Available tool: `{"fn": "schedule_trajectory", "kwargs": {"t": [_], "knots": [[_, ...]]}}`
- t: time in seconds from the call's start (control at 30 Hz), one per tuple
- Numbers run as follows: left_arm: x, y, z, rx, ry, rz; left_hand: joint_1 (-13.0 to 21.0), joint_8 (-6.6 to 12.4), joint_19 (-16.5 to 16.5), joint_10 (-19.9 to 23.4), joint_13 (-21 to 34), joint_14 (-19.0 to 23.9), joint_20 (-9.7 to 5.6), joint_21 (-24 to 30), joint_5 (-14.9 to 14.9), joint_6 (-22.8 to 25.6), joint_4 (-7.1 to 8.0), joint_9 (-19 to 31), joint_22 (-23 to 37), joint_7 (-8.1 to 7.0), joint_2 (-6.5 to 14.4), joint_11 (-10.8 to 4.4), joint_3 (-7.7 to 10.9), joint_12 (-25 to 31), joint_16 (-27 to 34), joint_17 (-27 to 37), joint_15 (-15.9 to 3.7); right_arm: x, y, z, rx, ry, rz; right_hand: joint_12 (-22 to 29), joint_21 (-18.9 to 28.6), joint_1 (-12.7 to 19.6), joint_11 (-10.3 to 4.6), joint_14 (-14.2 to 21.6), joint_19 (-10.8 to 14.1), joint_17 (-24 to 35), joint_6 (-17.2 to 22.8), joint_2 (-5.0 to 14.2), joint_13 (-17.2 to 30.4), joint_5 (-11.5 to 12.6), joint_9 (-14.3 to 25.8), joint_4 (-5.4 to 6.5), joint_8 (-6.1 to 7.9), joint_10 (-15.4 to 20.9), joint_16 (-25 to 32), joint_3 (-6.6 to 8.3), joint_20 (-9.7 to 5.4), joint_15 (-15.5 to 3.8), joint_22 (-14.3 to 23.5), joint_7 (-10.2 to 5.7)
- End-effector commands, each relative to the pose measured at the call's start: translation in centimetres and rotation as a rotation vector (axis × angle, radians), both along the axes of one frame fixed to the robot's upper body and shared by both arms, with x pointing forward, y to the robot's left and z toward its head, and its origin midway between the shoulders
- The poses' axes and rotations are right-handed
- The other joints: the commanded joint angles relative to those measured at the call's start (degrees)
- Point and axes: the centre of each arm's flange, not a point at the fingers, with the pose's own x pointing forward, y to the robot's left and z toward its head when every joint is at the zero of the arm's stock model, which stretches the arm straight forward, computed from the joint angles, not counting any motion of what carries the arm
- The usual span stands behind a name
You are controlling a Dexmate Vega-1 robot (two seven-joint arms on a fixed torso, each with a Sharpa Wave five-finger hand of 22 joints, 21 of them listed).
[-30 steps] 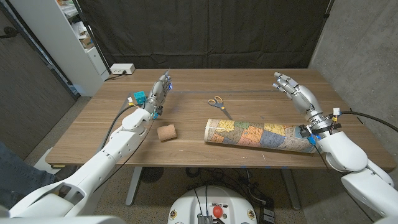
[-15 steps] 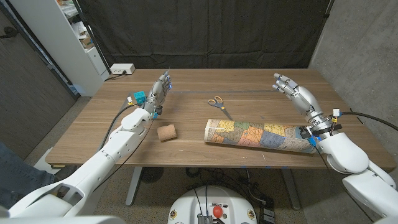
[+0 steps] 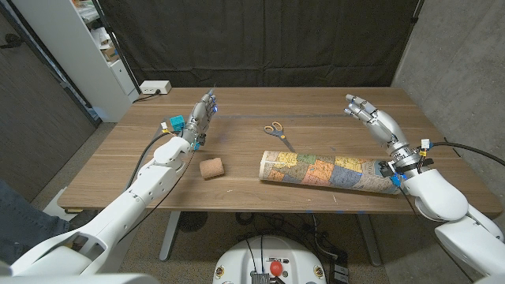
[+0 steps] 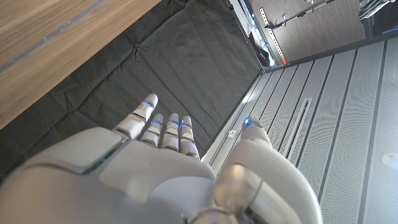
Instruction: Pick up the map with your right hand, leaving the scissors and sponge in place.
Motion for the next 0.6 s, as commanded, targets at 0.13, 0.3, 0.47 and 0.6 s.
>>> {"fn": "schedule_trajectory", "kwargs": {"t": [0.13,0.3,0.47,0.6], "knots": [[0.14,-0.31,0.25,-0.006,0.001,0.005,0.25,0.05,-1.54,-0.14,0.24,-0.02,0.36,-0.18,-0.16,0.06,-0.28,0.26,0.33,0.03,0.75,-0.18,0.01,-0.1,-0.16,0.16,0.1,-0.24,-0.18,-0.49,-0.003,0.004,0.005,0.01,-0.23,0.47,-0.6,0.29,0.09,0.11,0.15,-0.03,0.26,-0.04,0.17,-0.27,-0.15,0.26,0.14,0.01,0.23,0.24,0.33,-0.31],[0.31,-0.4,0.03,-0.023,0.008,-0.016,0.25,0.04,-1.54,-0.16,0.25,-0.08,0.39,-0.25,-0.17,0.03,-0.29,0.26,0.34,0.02,0.78,-0.15,0.0,-0.11,-0.19,0.17,0.16,-0.38,-0.44,-0.73,-0.008,0.004,0.005,0.0,-0.25,0.51,-0.74,0.26,0.08,0.1,0.16,-0.03,0.26,-0.05,0.17,-0.31,-0.14,0.23,0.12,0.01,0.23,0.22,0.33,-0.38],[0.41,-0.36,-0.09,-0.02,0.013,-0.012,0.24,0.03,-1.5,-0.12,0.25,-0.05,0.46,-0.32,-0.18,0.03,-0.31,0.26,0.35,0.0,0.83,-0.13,-0.02,-0.1,-0.18,0.17,0.06,-0.59,-0.74,-0.98,0.001,0.0,0.005,-0.05,-0.33,0.72,-0.74,0.17,-0.02,0.08,0.09,0.14,0.26,-0.04,0.17,-0.43,-0.18,0.09,0.07,0.12,0.29,0.29,0.33,-0.2],[0.21,-0.34,0.02,-0.015,0.01,-0.004,0.23,0.03,-1.51,-0.09,0.25,-0.01,0.51,-0.4,-0.19,0.03,-0.33,0.26,0.36,0.04,0.87,-0.13,-0.03,-0.1,-0.17,0.18,0.04,-0.8,-0.87,-1.14,0.0,-0.004,0.005,-0.08,-0.37,0.78,-0.74,0.15,-0.07,0.09,-0.02,0.3,0.26,-0.05,0.17,-0.44,-0.22,0.01,0.08,0.17,0.35,0.31,0.33,-0.29]]}}
